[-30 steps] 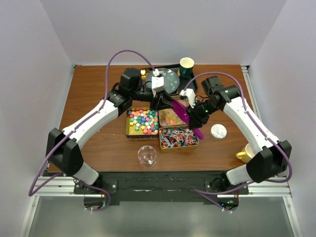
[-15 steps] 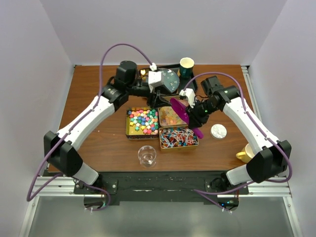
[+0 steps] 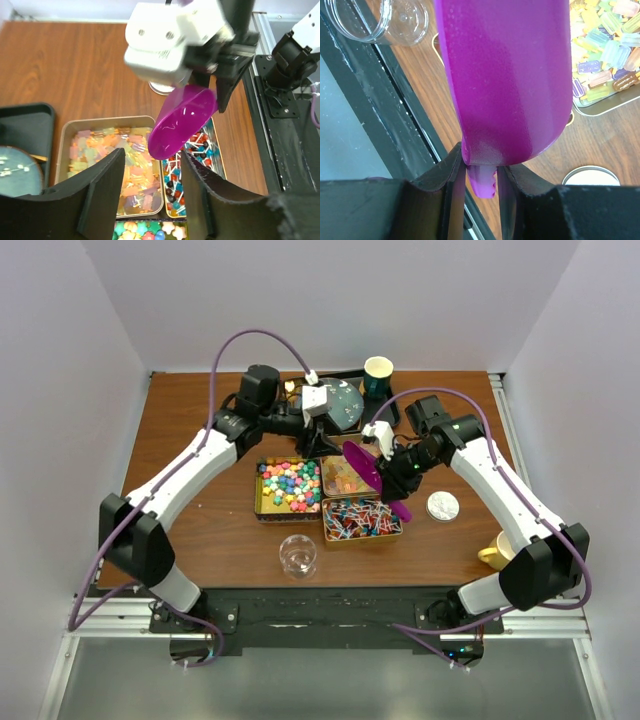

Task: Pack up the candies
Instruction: Adjust the spatula.

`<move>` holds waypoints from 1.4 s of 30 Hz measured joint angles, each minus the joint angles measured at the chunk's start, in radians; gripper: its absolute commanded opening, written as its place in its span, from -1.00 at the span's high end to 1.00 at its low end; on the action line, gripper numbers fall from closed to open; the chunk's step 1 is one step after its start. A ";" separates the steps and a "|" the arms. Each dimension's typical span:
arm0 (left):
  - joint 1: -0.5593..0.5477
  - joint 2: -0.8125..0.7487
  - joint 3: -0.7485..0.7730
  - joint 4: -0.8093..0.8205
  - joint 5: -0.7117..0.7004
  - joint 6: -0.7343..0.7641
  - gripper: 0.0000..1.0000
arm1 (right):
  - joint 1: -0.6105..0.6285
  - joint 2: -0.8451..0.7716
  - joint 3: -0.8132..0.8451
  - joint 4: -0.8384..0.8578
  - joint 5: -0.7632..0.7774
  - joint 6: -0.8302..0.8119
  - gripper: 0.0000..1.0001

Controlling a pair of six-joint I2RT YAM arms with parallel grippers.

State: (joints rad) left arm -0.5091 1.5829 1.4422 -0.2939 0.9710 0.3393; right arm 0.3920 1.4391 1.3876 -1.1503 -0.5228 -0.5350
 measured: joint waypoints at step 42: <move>0.090 0.113 -0.041 0.000 -0.046 -0.291 1.00 | 0.004 -0.172 0.046 0.246 0.182 0.023 -0.67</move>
State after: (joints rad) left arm -0.4187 1.6955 1.4014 -0.2935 0.9249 0.0479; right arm 0.3962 1.2675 1.4334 -0.9043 -0.3405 -0.5125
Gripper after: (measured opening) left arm 0.070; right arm 0.823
